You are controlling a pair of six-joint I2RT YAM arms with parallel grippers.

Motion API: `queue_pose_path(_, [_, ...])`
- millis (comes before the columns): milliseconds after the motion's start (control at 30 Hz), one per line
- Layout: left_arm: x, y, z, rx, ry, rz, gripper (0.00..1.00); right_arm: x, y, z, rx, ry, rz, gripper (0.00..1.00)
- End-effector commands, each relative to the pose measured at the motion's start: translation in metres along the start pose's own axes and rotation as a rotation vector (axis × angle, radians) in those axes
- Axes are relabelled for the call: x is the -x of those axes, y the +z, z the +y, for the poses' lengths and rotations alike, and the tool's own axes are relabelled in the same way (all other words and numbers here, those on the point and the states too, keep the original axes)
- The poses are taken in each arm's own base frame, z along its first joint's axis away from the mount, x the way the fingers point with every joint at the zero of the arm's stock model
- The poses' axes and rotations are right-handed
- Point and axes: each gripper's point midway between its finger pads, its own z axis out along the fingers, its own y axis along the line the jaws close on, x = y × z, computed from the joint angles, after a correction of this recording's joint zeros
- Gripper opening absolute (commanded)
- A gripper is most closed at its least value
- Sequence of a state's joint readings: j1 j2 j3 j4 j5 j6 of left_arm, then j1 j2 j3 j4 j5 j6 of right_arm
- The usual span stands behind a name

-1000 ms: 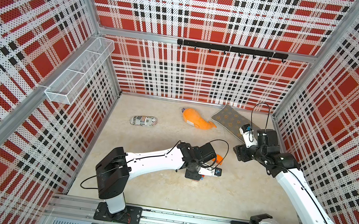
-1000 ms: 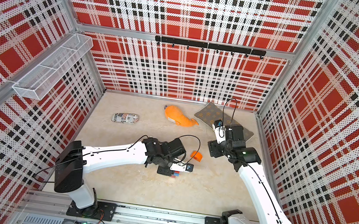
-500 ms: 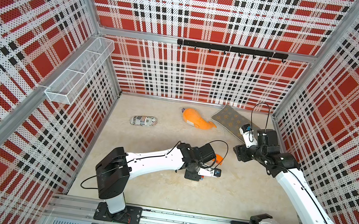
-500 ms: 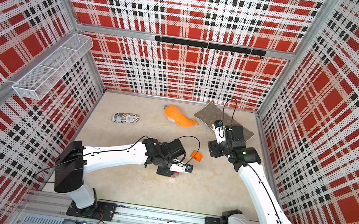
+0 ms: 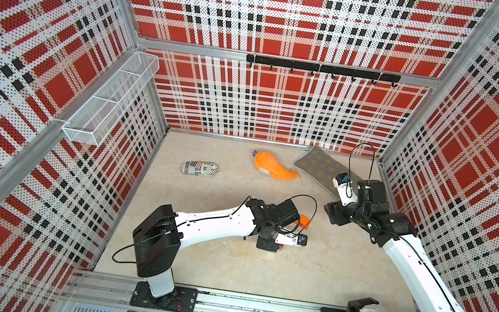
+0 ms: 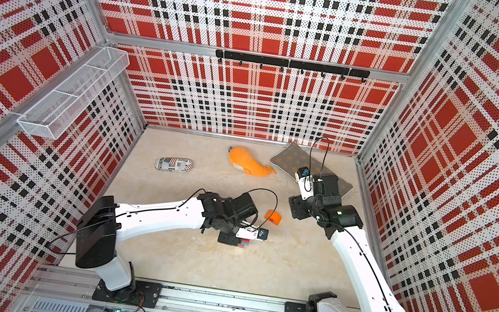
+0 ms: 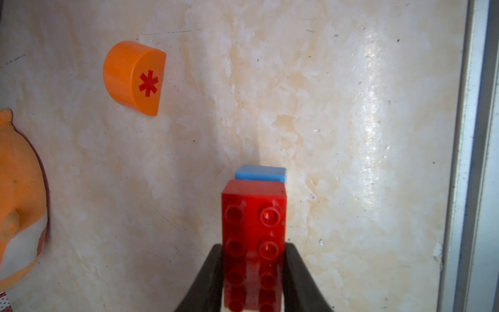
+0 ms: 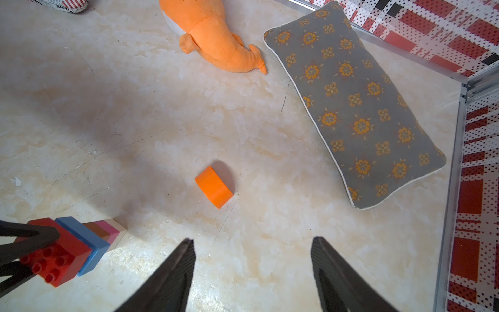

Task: Assemble an ice cream with lego
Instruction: Assemble the lego brick with the lego brick.

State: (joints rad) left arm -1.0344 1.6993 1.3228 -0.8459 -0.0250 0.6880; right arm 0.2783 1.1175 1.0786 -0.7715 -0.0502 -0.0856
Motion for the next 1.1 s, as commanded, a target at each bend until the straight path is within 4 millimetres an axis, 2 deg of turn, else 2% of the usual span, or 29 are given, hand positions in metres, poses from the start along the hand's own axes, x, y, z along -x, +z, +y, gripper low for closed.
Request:
queue_pose_path(0, [0.001,-0.0018,0.0012,-0.003,0.014,-0.01,0.06,-0.0012,0.0049,-0.0006,0.007,0.008,0.003,0.73])
queue_pose_path(667, [0.0055,-0.0105,0.004,-0.003,0.032,-0.017,0.06,-0.001,0.0073,-0.0003,0.012,0.009,0.008,0.73])
queue_pose_path(1067, [0.0064,-0.0046,0.001,-0.023,0.031,-0.014,0.06,-0.0014,0.007,-0.0002,0.012,0.008,0.006,0.73])
